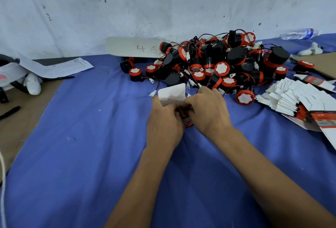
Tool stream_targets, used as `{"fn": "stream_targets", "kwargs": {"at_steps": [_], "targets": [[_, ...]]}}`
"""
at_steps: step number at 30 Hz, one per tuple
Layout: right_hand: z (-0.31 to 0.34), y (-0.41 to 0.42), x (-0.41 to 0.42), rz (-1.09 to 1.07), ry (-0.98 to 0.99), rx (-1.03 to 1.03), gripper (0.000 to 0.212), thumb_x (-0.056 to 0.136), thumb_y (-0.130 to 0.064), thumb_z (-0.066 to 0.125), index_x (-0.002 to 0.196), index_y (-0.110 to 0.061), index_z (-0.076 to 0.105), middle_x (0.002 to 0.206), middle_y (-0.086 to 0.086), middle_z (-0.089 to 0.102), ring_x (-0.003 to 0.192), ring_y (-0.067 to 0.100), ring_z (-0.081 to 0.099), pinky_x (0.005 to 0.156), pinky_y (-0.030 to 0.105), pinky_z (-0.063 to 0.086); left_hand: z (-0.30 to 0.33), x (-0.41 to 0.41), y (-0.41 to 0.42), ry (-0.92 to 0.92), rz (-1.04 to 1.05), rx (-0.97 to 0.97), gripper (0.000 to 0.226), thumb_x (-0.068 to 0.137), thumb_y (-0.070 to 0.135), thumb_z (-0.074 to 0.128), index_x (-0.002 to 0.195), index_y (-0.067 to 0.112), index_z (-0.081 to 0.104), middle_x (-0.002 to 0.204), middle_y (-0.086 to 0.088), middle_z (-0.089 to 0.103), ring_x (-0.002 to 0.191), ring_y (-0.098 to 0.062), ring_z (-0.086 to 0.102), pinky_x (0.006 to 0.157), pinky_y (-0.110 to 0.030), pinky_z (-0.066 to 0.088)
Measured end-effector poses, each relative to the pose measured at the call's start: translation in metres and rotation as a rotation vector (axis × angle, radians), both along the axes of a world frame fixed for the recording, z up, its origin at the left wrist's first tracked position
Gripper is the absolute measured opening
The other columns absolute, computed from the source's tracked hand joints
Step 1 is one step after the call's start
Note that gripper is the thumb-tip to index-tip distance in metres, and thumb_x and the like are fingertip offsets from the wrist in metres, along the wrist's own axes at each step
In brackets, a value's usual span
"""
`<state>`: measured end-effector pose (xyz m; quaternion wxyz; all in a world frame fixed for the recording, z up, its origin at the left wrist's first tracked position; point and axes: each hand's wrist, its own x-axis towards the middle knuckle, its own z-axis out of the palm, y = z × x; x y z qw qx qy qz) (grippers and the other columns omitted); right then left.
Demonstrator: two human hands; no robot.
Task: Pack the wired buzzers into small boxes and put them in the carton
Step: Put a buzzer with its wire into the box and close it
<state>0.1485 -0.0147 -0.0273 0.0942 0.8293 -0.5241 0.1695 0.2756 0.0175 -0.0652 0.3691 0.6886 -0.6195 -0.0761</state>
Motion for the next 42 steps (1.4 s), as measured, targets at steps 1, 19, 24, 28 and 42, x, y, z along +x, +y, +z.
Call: {"fn": "stream_targets", "kwargs": {"at_steps": [1,19,24,28,42], "targets": [[0.0,-0.001,0.0,0.007,0.028,0.021,0.029,0.097,-0.013,0.052,0.109,-0.031,0.072,0.088,-0.004,0.059,0.092,0.018,0.046,0.091,0.031,0.034,0.001,0.0,0.0,-0.004,0.003,-0.002,0.034,0.098,0.012,0.05,0.119,0.021,0.075,0.148,-0.007,0.041,0.106,-0.027,0.063,0.089,-0.041,0.055],[-0.004,-0.012,-0.008,0.07,-0.446,0.141,0.053,0.065,-0.011,0.088,0.1,-0.021,0.05,0.106,-0.002,0.045,0.082,0.023,0.05,0.067,0.04,0.05,-0.018,-0.001,-0.001,0.528,0.081,-0.208,0.047,0.088,0.001,0.066,0.111,0.027,0.034,0.096,0.02,0.056,0.087,0.004,0.063,0.062,-0.015,0.049],[-0.013,-0.016,-0.015,0.01,-0.702,0.337,0.053,0.069,-0.014,0.09,0.103,-0.017,0.05,0.092,-0.01,0.054,0.074,0.008,0.053,0.058,0.02,0.042,-0.017,-0.002,0.002,0.276,0.239,-0.309,0.035,0.082,0.015,0.079,0.097,0.021,0.048,0.105,0.003,0.05,0.092,-0.016,0.051,0.073,-0.018,0.037],[-0.023,-0.015,-0.015,0.067,-0.77,0.344,0.026,0.079,-0.014,0.085,0.09,-0.018,0.062,0.09,-0.004,0.066,0.066,0.013,0.057,0.061,0.024,0.048,-0.017,-0.001,0.006,0.179,0.15,-0.327,0.025,0.086,0.018,0.082,0.091,0.016,0.057,0.099,0.004,0.056,0.071,-0.015,0.052,0.063,-0.011,0.036],[-0.031,-0.017,-0.02,0.14,-0.728,0.29,0.017,0.086,-0.018,0.081,0.093,-0.018,0.066,0.083,-0.009,0.066,0.062,0.01,0.06,0.055,0.018,0.047,-0.018,0.01,0.002,0.286,0.098,-0.231,0.008,0.089,0.008,0.074,0.086,0.015,0.079,0.102,0.005,0.069,0.085,-0.008,0.064,0.077,-0.019,0.05]]}}
